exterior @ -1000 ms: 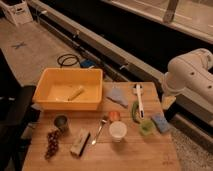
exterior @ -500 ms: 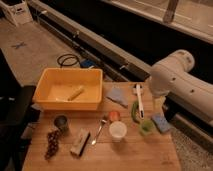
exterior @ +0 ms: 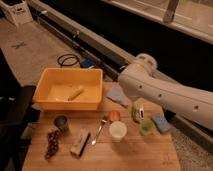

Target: Place fork in metal cup

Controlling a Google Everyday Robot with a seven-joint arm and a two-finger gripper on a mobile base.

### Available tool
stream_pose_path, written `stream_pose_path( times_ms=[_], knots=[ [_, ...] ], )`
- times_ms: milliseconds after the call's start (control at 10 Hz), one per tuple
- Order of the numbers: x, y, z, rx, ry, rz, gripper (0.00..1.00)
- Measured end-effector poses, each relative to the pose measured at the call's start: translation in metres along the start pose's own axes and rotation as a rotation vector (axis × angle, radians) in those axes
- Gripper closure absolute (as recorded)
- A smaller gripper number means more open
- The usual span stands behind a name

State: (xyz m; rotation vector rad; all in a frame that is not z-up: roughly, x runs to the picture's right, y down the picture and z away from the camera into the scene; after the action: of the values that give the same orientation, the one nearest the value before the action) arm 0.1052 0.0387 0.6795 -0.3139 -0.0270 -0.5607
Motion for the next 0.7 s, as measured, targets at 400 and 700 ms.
stream_pose_path(
  times_ms=[400, 700],
  knots=[
    [-0.077, -0.017, -0.003, 0.012, -0.079, -0.213, 0.2],
    [-0.104, -0.012, -0.008, 0.038, -0.086, -0.285, 0.2]
  ],
)
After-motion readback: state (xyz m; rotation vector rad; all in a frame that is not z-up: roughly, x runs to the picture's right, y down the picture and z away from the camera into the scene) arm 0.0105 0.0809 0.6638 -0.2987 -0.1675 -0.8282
